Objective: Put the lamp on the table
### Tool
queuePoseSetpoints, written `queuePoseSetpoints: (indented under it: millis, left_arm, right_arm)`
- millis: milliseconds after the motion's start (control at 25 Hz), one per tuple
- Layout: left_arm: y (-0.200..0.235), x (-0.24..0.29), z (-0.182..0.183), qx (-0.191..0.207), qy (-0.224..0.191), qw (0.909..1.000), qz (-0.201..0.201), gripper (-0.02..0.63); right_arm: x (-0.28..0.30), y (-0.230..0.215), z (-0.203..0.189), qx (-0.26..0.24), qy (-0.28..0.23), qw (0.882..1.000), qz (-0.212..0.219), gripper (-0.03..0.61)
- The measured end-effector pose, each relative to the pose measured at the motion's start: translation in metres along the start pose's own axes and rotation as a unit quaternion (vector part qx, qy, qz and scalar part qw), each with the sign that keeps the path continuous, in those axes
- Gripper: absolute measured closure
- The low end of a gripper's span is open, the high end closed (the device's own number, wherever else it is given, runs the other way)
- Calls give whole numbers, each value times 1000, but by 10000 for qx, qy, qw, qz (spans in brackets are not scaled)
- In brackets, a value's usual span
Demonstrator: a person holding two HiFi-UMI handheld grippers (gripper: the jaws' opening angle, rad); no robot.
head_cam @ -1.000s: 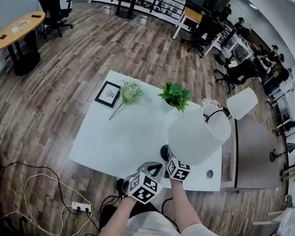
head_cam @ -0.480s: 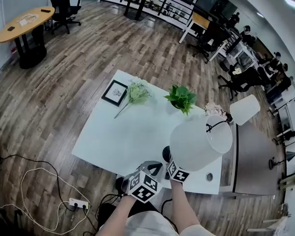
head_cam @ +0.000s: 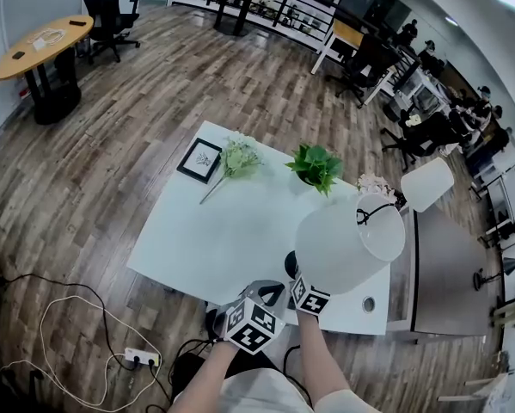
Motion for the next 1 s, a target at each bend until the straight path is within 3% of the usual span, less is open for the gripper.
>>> queuePoseSetpoints:
  millis: [160, 560, 840, 1000]
  left_arm:
    - [-5, -8, 6, 13, -46, 10000, 56, 614]
    - [-14, -40, 10, 34, -15, 9997, 258, 614]
    - [-38, -42, 21, -52, -170, 9990, 412, 614]
    - [-65, -44, 37, 17, -154, 9991, 388, 614]
  right_arm:
    - [-12, -2, -3, 121, 60, 9998, -118, 377]
    - [-64, 14, -18, 260, 145, 9995, -55, 390]
    - [-115, 15, -9, 437, 88, 9988, 211, 397]
    - [-148, 8, -9, 556, 323, 9974, 338, 411]
Point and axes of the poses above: the fingertips, and each gripper's own axes: x forward along the fingers, y to its left, z out of its top, the point moved 1 cm from there along -x, backward along the fingers, and after that the axes turned 6 degrees about -y, right-handed, at the moved point
